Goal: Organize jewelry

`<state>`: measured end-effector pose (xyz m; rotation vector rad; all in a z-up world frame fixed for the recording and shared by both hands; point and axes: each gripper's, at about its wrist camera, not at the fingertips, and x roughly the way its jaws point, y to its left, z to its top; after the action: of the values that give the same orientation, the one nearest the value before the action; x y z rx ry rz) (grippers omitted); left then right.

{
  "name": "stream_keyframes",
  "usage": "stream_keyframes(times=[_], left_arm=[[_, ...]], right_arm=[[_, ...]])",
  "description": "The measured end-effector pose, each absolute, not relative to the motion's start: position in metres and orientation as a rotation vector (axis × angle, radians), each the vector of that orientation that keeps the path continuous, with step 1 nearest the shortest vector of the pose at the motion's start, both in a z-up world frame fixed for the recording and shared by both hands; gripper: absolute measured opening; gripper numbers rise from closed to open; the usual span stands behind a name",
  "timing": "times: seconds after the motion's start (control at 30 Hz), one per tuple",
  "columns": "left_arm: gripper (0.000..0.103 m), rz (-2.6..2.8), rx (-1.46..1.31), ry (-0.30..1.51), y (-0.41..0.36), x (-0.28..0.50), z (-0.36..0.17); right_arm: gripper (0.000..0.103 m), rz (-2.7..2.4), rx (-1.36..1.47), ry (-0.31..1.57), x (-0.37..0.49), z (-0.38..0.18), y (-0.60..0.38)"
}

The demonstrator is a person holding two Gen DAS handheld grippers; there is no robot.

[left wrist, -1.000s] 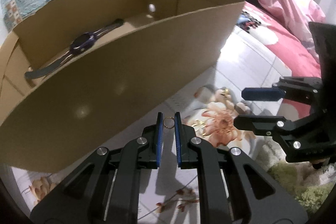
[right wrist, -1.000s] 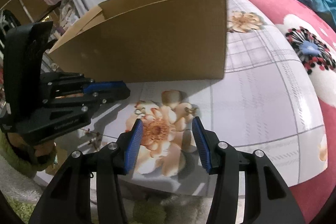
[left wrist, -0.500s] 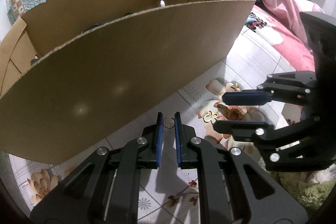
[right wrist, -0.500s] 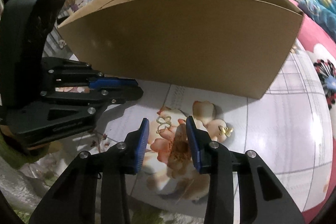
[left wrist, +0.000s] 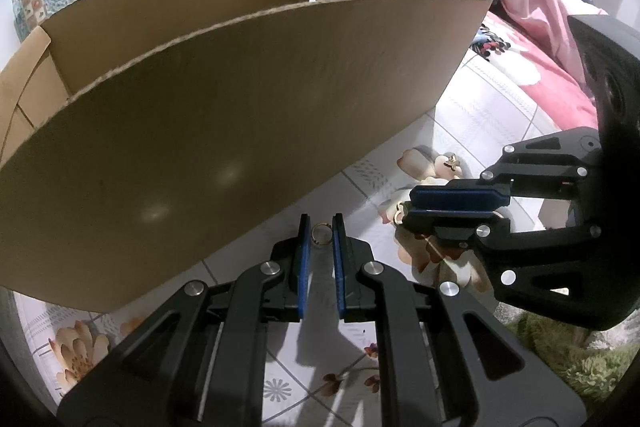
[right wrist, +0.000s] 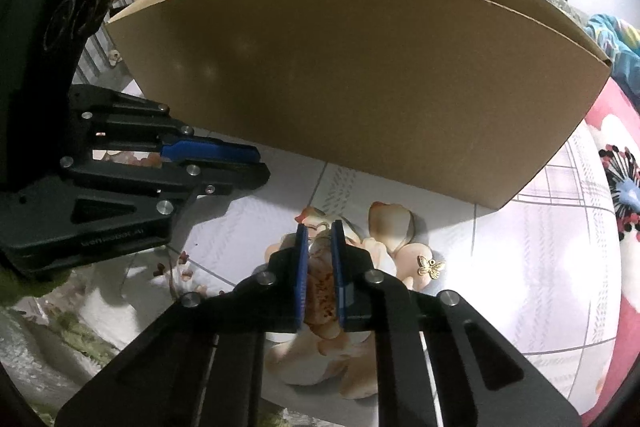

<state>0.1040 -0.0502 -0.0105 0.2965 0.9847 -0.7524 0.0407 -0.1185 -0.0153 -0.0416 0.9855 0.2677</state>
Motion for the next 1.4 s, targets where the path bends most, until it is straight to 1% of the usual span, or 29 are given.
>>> stream_keyframes(times=[0.5,0.83,0.93,1.03,1.17,1.3,1.4], left_arm=[[0.01,-0.753,0.299,0.975,-0.048,0.102,-0.008],[0.01,-0.776,0.308,0.927,-0.05,0.083,0.011],[0.01,-0.789,0.297,0.908,-0.052,0.076,0.022],[0.01,-0.835,0.246,0.887,-0.051,0.072,0.046],[0.01,-0.853,0.239,0.784,-0.049,0.071,0.087],[0.01,-0.847,0.238,0.723,-0.05,0.083,0.112],[0.01,-0.816,0.26,0.698,-0.053,0.097,0.117]], right_arm=[[0.011,0.263,-0.014,0.975,0.029,-0.009,-0.134],[0.011,0.238,0.003,0.925,0.01,0.011,-0.143],[0.011,0.228,0.006,0.891,0.003,0.024,-0.148],[0.011,0.213,0.0,0.838,-0.007,0.044,-0.149],[0.011,0.196,0.012,0.759,-0.01,0.075,-0.161],[0.011,0.19,0.027,0.669,-0.001,0.104,-0.17],[0.011,0.201,0.04,0.626,0.015,0.115,-0.174]])
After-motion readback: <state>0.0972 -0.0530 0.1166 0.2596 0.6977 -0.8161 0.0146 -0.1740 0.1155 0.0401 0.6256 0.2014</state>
